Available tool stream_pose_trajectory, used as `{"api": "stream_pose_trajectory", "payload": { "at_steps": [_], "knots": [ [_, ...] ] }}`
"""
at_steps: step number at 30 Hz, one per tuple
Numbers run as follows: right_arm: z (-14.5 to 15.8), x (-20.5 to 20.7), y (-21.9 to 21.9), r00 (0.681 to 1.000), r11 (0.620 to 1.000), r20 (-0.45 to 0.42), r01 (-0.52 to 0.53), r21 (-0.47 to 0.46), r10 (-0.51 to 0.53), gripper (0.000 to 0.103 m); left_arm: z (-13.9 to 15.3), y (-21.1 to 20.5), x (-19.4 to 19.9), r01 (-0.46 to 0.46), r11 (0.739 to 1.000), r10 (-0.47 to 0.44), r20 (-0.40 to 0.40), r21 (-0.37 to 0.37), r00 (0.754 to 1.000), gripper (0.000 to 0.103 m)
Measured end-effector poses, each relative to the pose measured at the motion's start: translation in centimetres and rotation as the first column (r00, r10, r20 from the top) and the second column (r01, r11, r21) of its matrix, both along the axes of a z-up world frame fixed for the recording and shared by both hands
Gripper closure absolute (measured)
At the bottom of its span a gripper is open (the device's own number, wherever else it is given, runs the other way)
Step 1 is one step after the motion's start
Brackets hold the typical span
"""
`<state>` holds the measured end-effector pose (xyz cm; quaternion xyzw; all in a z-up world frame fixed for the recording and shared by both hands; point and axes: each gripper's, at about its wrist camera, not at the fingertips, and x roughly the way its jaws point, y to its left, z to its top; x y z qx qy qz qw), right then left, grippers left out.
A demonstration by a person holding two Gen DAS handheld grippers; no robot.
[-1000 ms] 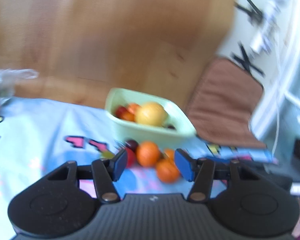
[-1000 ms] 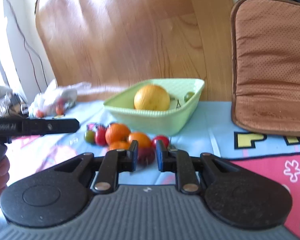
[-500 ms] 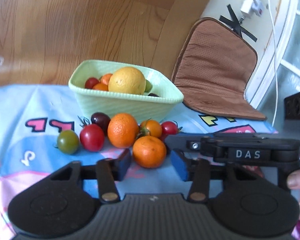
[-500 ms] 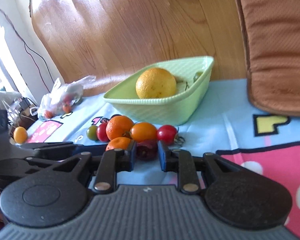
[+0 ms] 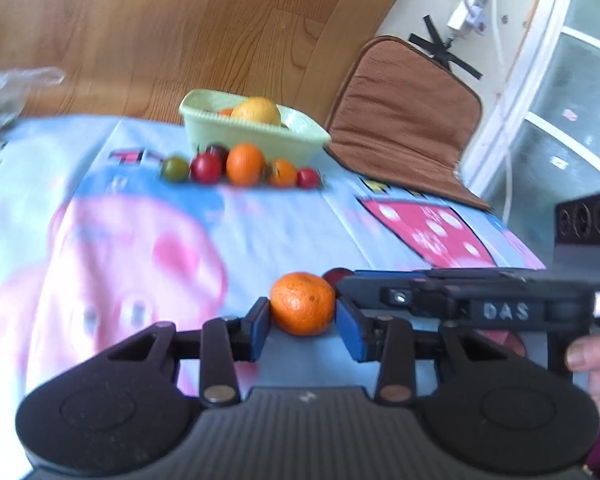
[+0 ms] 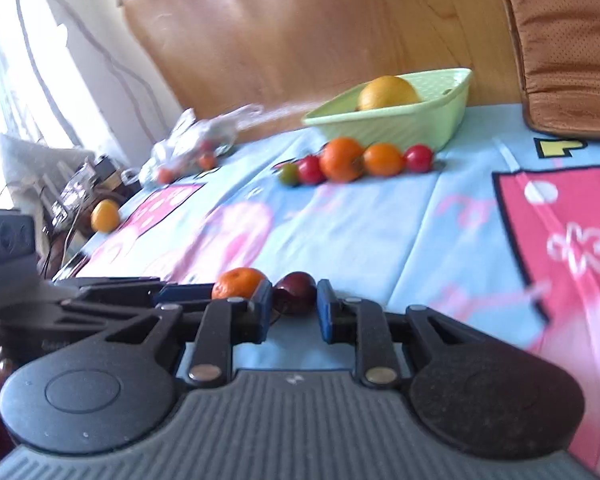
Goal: Organize fruits
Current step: 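Grasp a mandarin with the left tool while the right grasps a dark cherry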
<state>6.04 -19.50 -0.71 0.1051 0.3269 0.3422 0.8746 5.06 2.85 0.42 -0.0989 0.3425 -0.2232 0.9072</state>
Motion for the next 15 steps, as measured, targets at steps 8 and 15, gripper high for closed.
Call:
{"api": "stream_pose_trajectory", "payload": {
  "at_steps": [8, 15],
  "knots": [
    [-0.2, -7.5, 1.4, 0.995, 0.996, 0.101, -0.011, -0.094, 0.020, 0.076, -0.1, 0.3, -5.9, -0.007, 0.999, 0.005, 0.048, 0.035, 0.999, 0.067],
    [-0.1, -7.9, 1.3, 0.994, 0.995, 0.113, 0.020, -0.101, -0.008, 0.073, 0.7, 0.0, -7.2, -0.033, 0.997, 0.027, 0.092, 0.071, 0.995, 0.052]
  ]
}}
